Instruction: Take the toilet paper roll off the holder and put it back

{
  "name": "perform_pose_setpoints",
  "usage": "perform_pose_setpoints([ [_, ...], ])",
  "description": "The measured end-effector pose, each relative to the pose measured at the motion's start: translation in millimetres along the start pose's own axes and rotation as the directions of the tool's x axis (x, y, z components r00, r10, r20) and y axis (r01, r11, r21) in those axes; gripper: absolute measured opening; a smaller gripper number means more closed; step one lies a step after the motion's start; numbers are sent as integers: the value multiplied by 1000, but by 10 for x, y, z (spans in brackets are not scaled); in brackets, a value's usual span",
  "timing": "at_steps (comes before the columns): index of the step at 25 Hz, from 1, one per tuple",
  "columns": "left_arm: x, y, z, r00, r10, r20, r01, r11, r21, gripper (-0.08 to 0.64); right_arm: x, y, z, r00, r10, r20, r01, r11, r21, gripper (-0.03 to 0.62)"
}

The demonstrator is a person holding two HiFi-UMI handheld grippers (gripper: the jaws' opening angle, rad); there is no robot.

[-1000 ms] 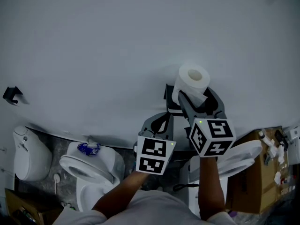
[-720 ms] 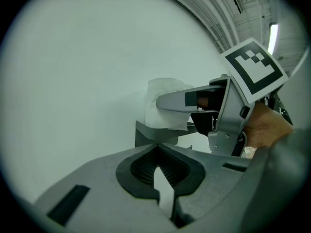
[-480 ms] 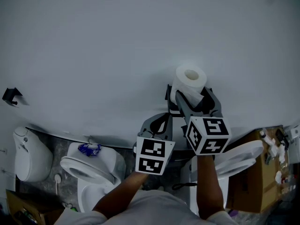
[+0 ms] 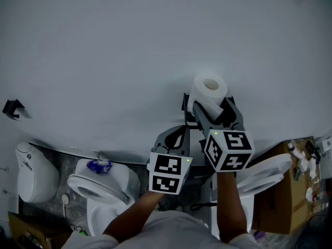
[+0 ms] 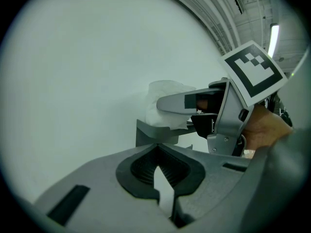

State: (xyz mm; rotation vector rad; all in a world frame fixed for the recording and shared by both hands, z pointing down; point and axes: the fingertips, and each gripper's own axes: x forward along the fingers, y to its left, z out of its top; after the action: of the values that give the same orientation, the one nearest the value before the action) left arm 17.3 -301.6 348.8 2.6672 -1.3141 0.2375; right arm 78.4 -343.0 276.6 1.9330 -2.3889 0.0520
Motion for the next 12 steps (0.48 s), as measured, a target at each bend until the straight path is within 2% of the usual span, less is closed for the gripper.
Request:
perform_pose_setpoints([
  [12, -84, -75, 0, 1000, 24, 5, -24, 1000, -3, 5, -125, -7, 11, 1000, 17, 12, -17, 1000, 9, 339],
])
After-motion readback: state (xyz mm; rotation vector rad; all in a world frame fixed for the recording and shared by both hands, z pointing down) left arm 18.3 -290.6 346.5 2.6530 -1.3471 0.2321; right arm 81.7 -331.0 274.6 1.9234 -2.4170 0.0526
